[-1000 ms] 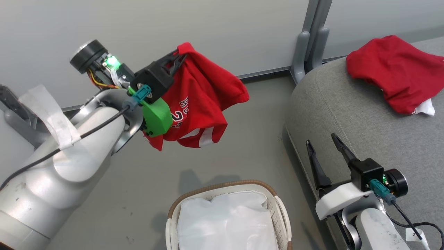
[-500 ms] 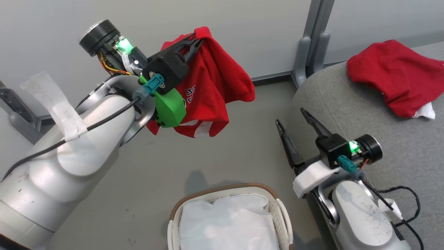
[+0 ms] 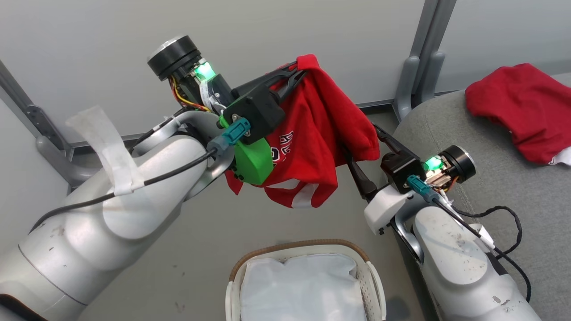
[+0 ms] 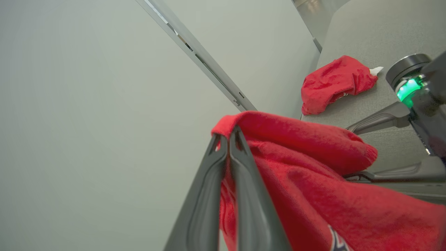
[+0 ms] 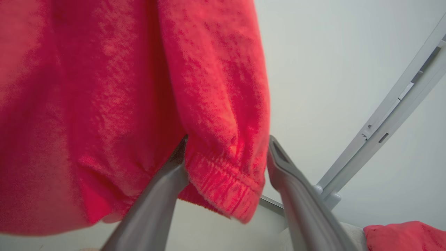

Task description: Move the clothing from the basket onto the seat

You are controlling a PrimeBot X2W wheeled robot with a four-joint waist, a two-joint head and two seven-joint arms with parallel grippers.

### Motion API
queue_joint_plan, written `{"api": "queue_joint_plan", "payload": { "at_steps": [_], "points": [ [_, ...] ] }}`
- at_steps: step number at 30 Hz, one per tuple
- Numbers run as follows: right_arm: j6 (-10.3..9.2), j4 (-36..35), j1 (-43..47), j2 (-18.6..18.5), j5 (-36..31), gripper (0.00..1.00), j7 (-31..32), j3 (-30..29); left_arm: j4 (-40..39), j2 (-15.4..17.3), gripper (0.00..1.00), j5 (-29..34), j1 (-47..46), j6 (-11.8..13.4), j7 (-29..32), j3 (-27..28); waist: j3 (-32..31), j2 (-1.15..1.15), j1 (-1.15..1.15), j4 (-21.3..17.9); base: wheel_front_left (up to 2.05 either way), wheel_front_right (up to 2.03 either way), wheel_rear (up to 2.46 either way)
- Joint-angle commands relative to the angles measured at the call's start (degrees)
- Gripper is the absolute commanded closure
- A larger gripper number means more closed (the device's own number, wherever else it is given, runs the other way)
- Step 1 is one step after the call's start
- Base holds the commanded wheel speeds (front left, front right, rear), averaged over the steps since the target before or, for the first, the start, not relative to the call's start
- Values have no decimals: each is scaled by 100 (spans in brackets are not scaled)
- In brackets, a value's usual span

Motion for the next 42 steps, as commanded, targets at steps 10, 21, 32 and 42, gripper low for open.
{"api": "queue_joint_plan", "payload": {
  "at_steps": [10,21,32,42],
  "points": [
    [-8,142,-422,-17,432,100,-15,460,-280,-25,100,-123,179,52,-8,-152,-34,0,0,96,0,0,0],
    [-8,51,-583,-15,483,100,-15,314,35,-13,86,-662,973,362,-358,5,29,0,0,53,0,0,0],
    [-8,-46,-505,-15,284,100,-15,-188,419,-352,0,-1286,2257,751,-1013,343,84,0,0,37,0,0,0],
    [-8,-74,-259,-14,29,100,-15,-652,439,-620,0,-1192,3367,723,-1054,950,179,0,0,-24,0,0,0]
  ]
}}
